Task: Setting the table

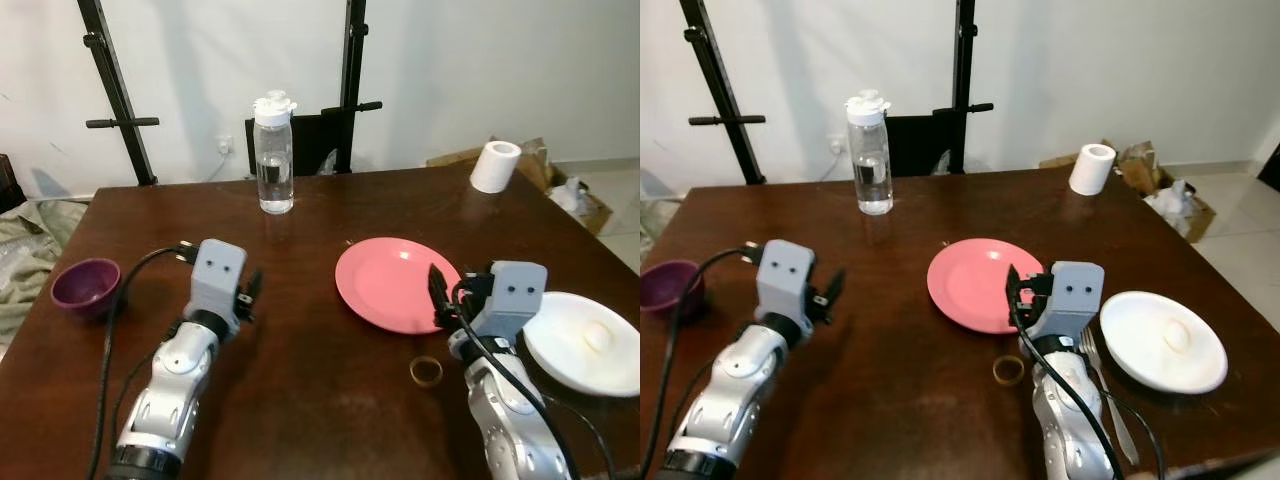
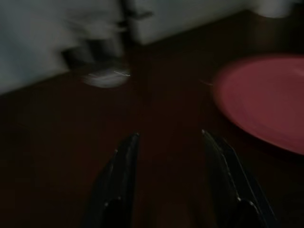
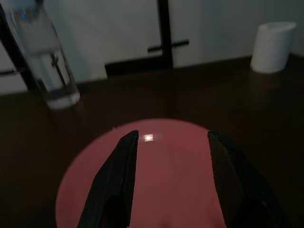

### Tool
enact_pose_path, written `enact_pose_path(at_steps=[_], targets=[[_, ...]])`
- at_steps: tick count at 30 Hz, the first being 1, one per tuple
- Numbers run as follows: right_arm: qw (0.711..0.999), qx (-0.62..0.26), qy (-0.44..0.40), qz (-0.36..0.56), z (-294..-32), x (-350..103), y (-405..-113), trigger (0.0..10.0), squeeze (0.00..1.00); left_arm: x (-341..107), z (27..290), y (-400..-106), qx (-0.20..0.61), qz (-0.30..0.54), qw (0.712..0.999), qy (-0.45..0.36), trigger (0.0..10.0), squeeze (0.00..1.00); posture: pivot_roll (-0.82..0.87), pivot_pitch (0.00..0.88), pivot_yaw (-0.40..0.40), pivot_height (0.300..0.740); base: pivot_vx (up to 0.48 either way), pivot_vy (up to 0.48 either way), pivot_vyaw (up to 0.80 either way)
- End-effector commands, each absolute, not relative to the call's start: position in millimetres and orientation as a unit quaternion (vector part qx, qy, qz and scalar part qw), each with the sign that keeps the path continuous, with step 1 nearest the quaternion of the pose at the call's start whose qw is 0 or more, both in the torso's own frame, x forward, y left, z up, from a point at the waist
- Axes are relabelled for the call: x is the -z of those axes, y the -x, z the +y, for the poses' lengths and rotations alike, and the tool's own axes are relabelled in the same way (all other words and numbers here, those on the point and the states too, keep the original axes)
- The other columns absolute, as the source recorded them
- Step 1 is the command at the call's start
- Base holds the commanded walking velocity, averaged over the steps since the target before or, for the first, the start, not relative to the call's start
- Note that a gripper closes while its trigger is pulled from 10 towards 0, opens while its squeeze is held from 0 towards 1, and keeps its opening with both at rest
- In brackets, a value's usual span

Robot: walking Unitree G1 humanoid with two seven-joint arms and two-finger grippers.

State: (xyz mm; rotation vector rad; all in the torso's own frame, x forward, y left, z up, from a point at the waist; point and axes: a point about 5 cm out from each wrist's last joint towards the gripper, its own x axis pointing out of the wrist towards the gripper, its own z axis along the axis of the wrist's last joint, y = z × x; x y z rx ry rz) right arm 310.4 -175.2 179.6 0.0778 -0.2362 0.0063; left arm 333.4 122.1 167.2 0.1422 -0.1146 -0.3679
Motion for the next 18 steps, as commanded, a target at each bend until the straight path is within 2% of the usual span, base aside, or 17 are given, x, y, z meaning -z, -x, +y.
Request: enact_pose_path(at_steps=[1,8,12,15,16,17,18], targets=[[0.995,0.000,-0.036,-0.090,-176,-168,-309,10.0,0.00,-162,124,-330,0.195,-0.043,0.977,-0.071,10.0,0.00,-0.01,0.077,0.089,0.740,0.000,0.000,0.00],[0.998,-0.032,-0.022,-0.049,-166,-155,-311,10.0,0.00,-159,129,-331,0.228,-0.005,0.972,-0.064,10.0,0.00,0.01,0.091,0.077,0.740,0.000,0.000,0.00],[0.997,-0.032,-0.026,-0.058,-165,-159,-313,10.0,0.00,-147,126,-334,0.273,0.044,0.960,-0.036,10.0,0.00,0.01,0.101,0.076,0.740,0.000,0.000,0.00],[0.996,-0.029,-0.030,-0.074,-165,-165,-313,10.0,0.00,-142,122,-343,0.272,0.060,0.960,-0.014,10.0,0.02,0.00,0.108,0.079,0.740,0.000,0.000,0.00],[0.996,-0.029,-0.030,-0.081,-166,-169,-313,10.0,0.00,-141,118,-348,0.273,0.066,0.960,-0.010,10.0,0.58,0.00,0.115,0.081,0.740,0.000,0.000,0.00],[0.995,-0.030,-0.029,-0.086,-166,-171,-313,10.0,0.00,-140,115,-352,0.275,0.071,0.959,-0.003,10.0,0.76,-0.01,0.116,0.084,0.740,0.000,0.000,0.00],[0.996,-0.030,-0.026,-0.086,-168,-172,-314,10.0,0.00,-139,112,-357,0.273,0.079,0.959,0.008,10.0,1.00,-0.01,0.118,0.086,0.740,0.000,0.000,0.00]])
